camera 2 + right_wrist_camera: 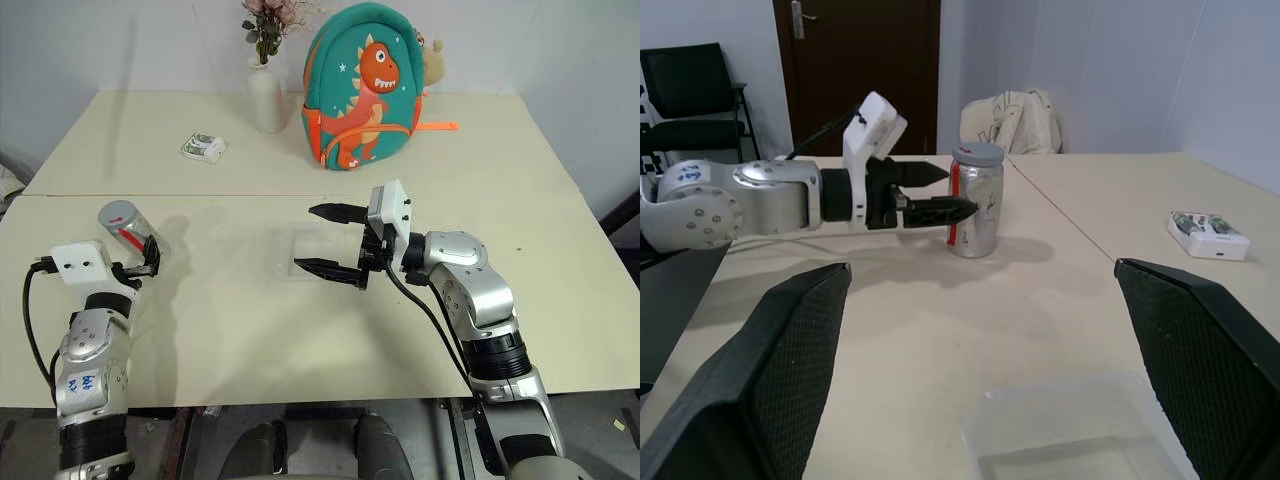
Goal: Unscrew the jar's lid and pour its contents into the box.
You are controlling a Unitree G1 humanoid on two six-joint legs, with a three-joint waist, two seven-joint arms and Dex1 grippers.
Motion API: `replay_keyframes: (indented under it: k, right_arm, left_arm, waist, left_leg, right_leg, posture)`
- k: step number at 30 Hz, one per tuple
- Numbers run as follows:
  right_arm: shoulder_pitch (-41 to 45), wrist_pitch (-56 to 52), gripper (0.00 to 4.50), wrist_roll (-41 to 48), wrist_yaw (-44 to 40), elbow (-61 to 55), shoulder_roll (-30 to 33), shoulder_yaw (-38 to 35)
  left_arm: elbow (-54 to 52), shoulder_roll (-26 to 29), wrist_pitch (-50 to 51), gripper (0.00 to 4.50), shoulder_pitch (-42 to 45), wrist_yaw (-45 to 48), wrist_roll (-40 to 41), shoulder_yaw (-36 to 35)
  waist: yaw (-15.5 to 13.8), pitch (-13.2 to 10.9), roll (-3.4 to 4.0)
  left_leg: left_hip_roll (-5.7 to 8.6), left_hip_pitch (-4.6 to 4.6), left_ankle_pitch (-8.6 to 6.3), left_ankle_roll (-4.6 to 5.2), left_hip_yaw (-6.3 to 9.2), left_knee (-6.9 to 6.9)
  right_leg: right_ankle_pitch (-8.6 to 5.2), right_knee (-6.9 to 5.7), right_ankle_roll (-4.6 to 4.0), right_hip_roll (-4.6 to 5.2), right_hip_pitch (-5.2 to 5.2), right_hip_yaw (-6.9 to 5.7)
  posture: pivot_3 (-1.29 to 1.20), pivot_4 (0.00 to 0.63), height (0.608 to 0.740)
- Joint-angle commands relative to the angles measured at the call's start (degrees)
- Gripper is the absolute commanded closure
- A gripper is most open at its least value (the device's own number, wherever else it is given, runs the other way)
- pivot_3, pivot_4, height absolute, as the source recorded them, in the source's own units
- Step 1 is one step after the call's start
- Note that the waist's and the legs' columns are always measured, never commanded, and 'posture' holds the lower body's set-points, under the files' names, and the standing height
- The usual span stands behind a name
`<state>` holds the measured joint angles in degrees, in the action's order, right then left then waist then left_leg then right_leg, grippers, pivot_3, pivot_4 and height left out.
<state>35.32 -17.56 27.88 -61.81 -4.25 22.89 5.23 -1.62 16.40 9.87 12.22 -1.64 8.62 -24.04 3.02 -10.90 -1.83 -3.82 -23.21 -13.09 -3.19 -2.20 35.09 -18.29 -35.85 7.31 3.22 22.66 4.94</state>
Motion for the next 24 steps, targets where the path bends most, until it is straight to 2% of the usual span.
replay_keyframes:
  k: [1,10,13,19,20,24]
  right_arm:
    - [0.81,0.63,0.05,0.94,0.04,-0.93,-0.37,-0.85]
    - [-0.40,0.10,0.05,1.64,-4.23,-3.90,0.80,1.32]
    - [-0.80,-0.87,0.00,2.50,-5.16,-5.56,0.96,1.82]
    - [-0.96,-0.63,0.00,2.13,-5.10,-5.66,0.66,1.70]
    - [-0.87,-0.51,0.00,2.05,-4.91,-5.42,0.57,1.54]
    - [-0.77,-0.19,0.00,1.74,-3.92,-4.67,0.28,1.03]
  left_arm:
    - [1.67,2.31,-2.81,0.00,2.52,0.97,-0.96,0.58]
    - [6.89,2.60,-3.86,0.00,6.06,-1.82,-1.61,0.53]
    - [7.52,2.82,-3.76,0.59,6.66,-1.61,-1.72,1.25]
    - [7.92,2.99,-3.97,2.39,6.27,-0.55,-1.15,1.59]
    - [7.84,2.94,-3.97,2.54,6.11,-0.33,-0.93,1.54]
    - [5.67,2.35,-3.68,2.53,5.33,1.58,1.34,1.36]
  waist:
    - [-0.02,0.00,-0.01]
    - [0.02,0.00,-0.02]
    - [-0.02,-0.01,-0.02]
    - [0.05,-0.01,-0.02]
    - [0.05,-0.01,-0.02]
    - [0.02,-0.01,-0.02]
  left_leg:
    - [0.00,0.00,0.00,0.00,-0.01,0.02]
    - [0.00,-0.01,-0.01,-0.02,-0.03,-0.04]
    - [0.00,-0.02,-0.01,-0.02,-0.02,-0.02]
    - [0.00,-0.01,-0.01,-0.02,-0.02,-0.02]
    - [0.00,0.00,-0.01,-0.02,-0.02,-0.02]
    - [0.00,-0.01,-0.01,-0.02,-0.02,-0.02]
  right_leg:
    - [0.01,0.00,0.02,0.00,0.00,0.01]
    - [-0.01,0.03,0.05,0.00,0.02,0.01]
    - [0.00,0.01,0.07,0.00,0.02,0.01]
    - [0.00,0.00,0.07,-0.01,0.02,0.01]
    - [0.00,0.00,0.07,-0.01,0.02,0.01]
    - [0.00,0.01,0.07,0.00,0.01,0.01]
  posture:
    - [0.00,0.150,0.740]
    - [0.00,0.150,0.740]
    - [0.00,0.150,0.740]
    - [0.00,0.150,0.740]
    - [0.00,0.150,0.740]
    - [0.00,0.150,0.740]
